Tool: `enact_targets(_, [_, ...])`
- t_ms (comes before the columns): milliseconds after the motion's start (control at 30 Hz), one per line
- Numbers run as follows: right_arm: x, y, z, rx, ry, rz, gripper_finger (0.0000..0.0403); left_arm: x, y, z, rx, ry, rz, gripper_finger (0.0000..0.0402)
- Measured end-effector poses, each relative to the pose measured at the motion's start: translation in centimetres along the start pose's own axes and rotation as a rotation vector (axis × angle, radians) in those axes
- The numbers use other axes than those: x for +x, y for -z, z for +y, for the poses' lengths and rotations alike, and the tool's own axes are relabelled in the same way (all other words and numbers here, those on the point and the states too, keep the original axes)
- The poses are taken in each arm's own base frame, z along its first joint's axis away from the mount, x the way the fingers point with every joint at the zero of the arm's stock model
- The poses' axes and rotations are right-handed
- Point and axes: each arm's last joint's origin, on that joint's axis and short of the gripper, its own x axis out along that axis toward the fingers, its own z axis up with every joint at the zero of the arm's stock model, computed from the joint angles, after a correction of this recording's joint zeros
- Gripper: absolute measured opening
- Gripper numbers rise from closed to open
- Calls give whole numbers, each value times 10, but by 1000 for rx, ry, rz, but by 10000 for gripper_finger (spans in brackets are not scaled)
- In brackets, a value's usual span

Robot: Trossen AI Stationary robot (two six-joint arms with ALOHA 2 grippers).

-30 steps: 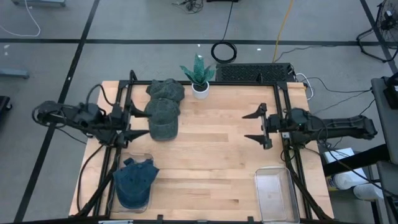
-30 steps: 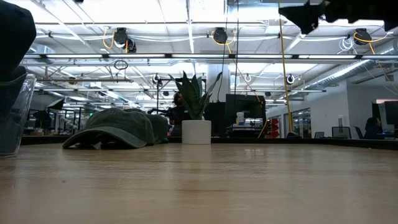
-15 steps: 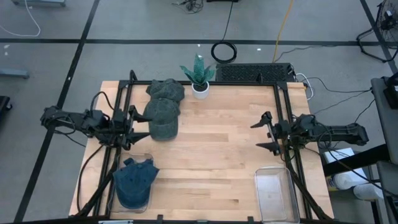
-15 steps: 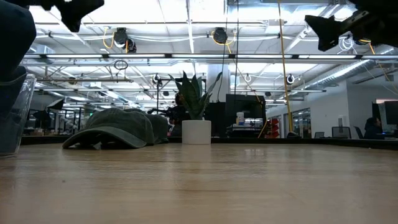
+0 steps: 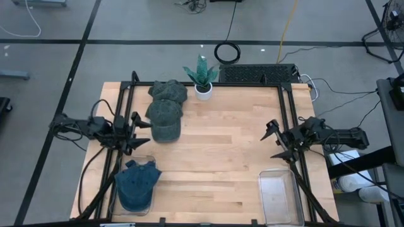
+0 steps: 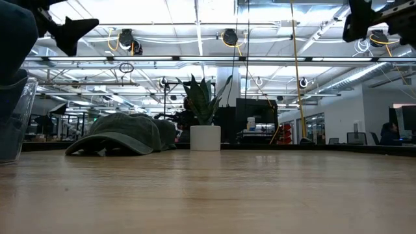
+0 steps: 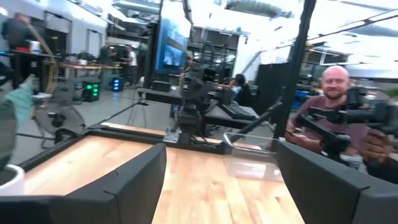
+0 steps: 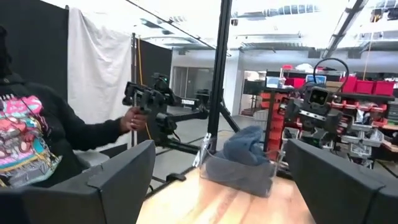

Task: Pick & Place hat
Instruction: Put the bottom gray cap into the right transparent bin

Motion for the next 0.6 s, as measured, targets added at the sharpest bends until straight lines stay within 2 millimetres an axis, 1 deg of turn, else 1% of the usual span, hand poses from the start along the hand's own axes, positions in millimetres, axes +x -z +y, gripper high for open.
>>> enact_targets(100, [-2, 11, 0, -8, 25, 1, 348, -3, 7, 1, -10, 20, -10, 306])
enact_targets(133, [-2, 12, -1, -12, 44, -10, 348, -4, 8, 1, -11, 21, -16, 306])
enact_targets(233, [-4, 8, -1, -10, 83, -57, 348, -5, 11, 2, -6, 22, -18, 306])
enact_targets(433, [-5, 7, 1, -2, 22, -61, 348, -5, 12, 2, 23, 20, -4, 305])
enact_targets(600, [-5, 8, 1, -20, 23, -57, 348, -5, 13, 2, 26, 20, 0, 307])
